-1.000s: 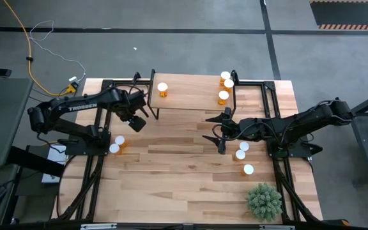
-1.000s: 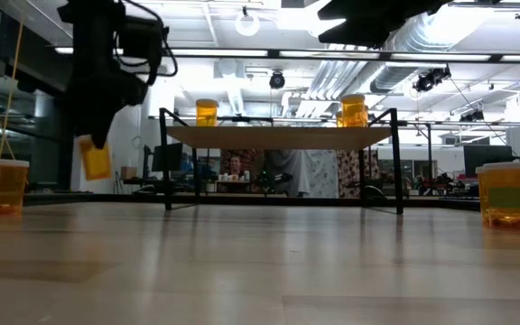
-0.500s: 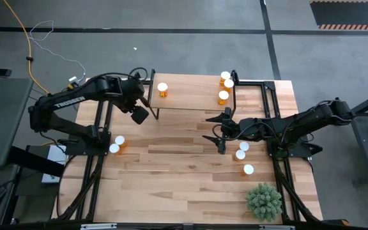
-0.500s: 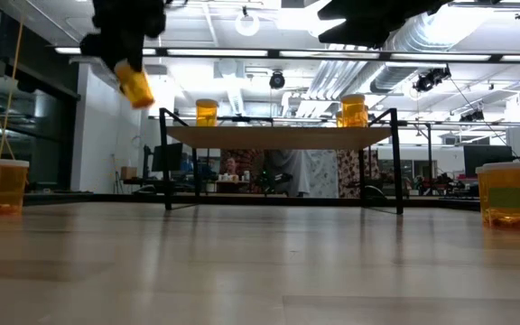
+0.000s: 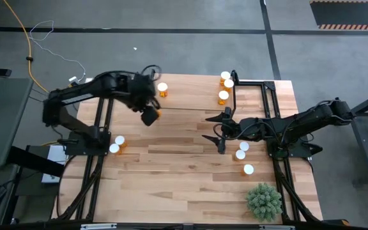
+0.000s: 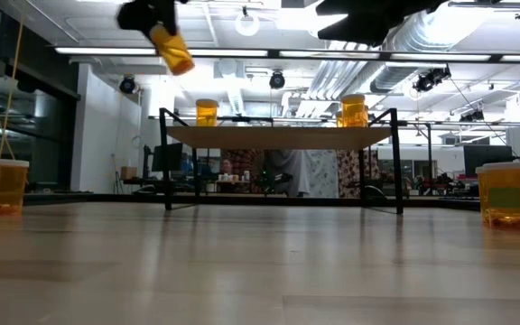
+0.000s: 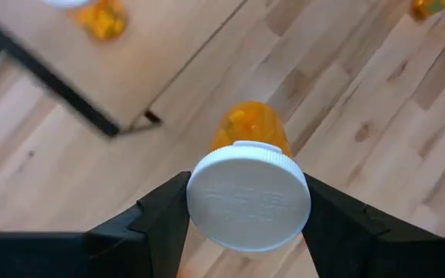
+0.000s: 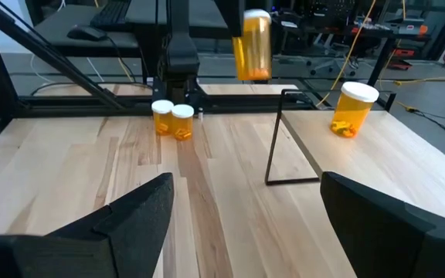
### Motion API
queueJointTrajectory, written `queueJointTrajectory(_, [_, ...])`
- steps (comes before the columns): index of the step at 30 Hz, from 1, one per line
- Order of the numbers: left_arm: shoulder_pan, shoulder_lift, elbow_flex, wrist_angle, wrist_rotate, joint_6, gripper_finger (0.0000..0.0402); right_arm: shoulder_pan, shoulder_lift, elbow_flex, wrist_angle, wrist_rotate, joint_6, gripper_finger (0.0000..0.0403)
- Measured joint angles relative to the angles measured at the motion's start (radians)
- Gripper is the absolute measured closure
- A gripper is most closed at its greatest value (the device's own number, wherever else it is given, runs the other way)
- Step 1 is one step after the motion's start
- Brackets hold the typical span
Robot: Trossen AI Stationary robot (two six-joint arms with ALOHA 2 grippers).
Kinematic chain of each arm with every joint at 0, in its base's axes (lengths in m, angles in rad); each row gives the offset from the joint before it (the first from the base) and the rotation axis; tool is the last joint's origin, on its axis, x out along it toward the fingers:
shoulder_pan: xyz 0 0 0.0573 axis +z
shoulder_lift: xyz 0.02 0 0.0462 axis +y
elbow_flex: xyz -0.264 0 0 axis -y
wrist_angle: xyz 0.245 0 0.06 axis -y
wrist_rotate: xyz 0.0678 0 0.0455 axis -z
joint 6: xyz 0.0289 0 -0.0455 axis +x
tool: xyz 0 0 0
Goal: Pick and place medicine bottles onto shelf by color
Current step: Put the yellow pill bottle on the shelf
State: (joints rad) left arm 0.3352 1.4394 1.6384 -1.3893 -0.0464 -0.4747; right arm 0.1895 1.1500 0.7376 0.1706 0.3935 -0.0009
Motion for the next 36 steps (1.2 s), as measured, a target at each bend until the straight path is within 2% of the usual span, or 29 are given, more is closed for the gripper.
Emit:
queueJointTrajectory(7, [0.030,0.228,0.177,-0.120,-0.057,0.141,0.0194,0.000,0.000,0.000,0.007,0.000,-0.007,0.0084])
queueJointTrajectory(13, [0.062,0.317,0.207,-0.125,-0.129,0.225,0.0194,0.000,0.000,0.000,0.007,0.000,-0.007,0.0084])
queueJointTrajectory(20, [0.109,0.364,0.208,-0.096,-0.185,0.278,0.0194,0.000,0.000,0.000,0.007,0.000,-0.007,0.0084])
queueJointTrajectory(27, [0.158,0.370,0.207,-0.022,-0.186,0.310,0.0194,0.000,0.000,0.000,0.008,0.000,-0.007,0.0084])
queueJointTrajectory(36, [0.217,0.370,0.208,-0.023,-0.185,0.313,0.0194,0.000,0.000,0.000,0.007,0.000,-0.004,0.0084])
